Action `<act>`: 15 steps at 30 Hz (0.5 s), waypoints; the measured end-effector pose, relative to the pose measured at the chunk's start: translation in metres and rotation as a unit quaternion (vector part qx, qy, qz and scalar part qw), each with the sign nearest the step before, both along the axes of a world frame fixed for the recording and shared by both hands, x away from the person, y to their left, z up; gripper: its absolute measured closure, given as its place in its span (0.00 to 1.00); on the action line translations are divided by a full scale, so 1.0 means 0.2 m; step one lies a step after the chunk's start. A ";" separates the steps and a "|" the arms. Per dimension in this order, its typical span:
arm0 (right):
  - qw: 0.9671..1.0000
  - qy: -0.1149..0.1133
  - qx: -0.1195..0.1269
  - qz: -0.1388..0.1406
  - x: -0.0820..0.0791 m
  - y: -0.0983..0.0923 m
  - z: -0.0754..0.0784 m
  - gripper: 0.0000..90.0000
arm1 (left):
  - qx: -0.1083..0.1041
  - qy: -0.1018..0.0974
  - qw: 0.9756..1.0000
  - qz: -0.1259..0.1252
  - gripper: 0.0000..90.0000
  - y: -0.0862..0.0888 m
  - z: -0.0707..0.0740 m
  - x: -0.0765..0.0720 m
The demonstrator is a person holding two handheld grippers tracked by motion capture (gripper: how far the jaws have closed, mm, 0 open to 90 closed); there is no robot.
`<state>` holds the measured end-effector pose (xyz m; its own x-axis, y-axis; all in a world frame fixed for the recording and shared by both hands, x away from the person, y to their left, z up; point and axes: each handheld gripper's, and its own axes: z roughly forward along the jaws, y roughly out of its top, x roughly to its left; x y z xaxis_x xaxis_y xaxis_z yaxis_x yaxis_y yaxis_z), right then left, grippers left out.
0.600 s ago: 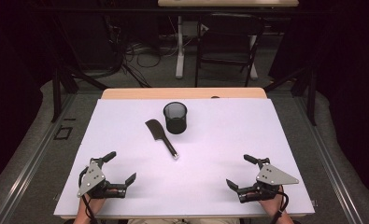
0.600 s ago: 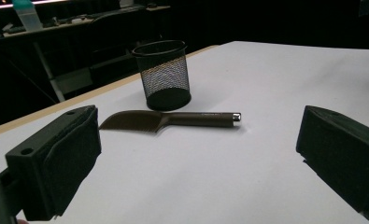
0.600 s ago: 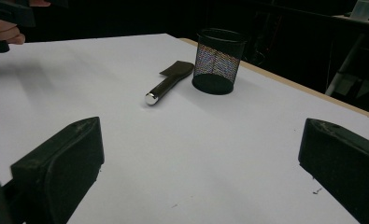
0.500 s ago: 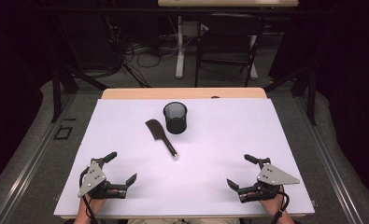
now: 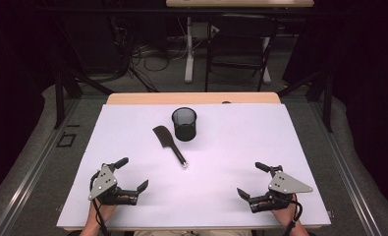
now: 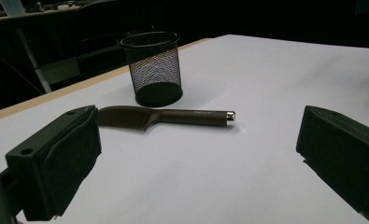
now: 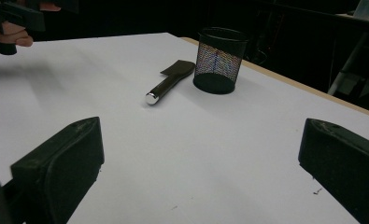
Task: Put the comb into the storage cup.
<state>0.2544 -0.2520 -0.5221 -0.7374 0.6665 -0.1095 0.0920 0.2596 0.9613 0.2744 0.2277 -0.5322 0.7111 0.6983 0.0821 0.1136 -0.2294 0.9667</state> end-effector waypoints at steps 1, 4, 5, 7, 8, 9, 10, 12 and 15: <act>1.000 0.000 0.000 0.000 0.00 0.00 0.00 0.00 | -0.003 -0.001 1.000 0.000 0.00 -0.01 0.00 0.01; 1.000 0.001 -0.001 0.001 0.00 0.00 0.00 0.00 | -0.007 0.001 1.000 -0.003 0.00 -0.03 0.00 0.03; 1.000 0.002 0.001 0.001 0.00 0.00 0.00 0.00 | -0.009 0.001 1.000 -0.004 0.00 -0.04 0.00 0.04; 1.000 0.001 0.002 -0.001 0.01 0.00 0.00 0.00 | -0.010 0.002 1.000 -0.007 0.00 -0.06 0.01 0.06; 1.000 0.000 0.002 -0.001 0.01 0.00 0.00 0.00 | -0.010 0.002 1.000 -0.007 0.00 -0.07 0.01 0.07; 1.000 0.002 0.004 -0.002 0.01 0.00 0.00 0.00 | -0.012 0.004 1.000 -0.008 0.00 -0.07 0.01 0.08; 1.000 0.003 0.004 -0.001 0.01 0.00 0.00 0.00 | -0.013 0.005 1.000 -0.007 0.00 -0.08 0.00 0.09; 1.000 0.004 0.005 -0.001 0.01 0.00 -0.01 0.00 | -0.014 0.009 1.000 -0.005 0.00 -0.08 0.00 0.10; 1.000 0.005 0.002 -0.001 0.01 0.00 0.00 0.00 | -0.014 0.017 1.000 -0.003 0.00 -0.10 0.00 0.12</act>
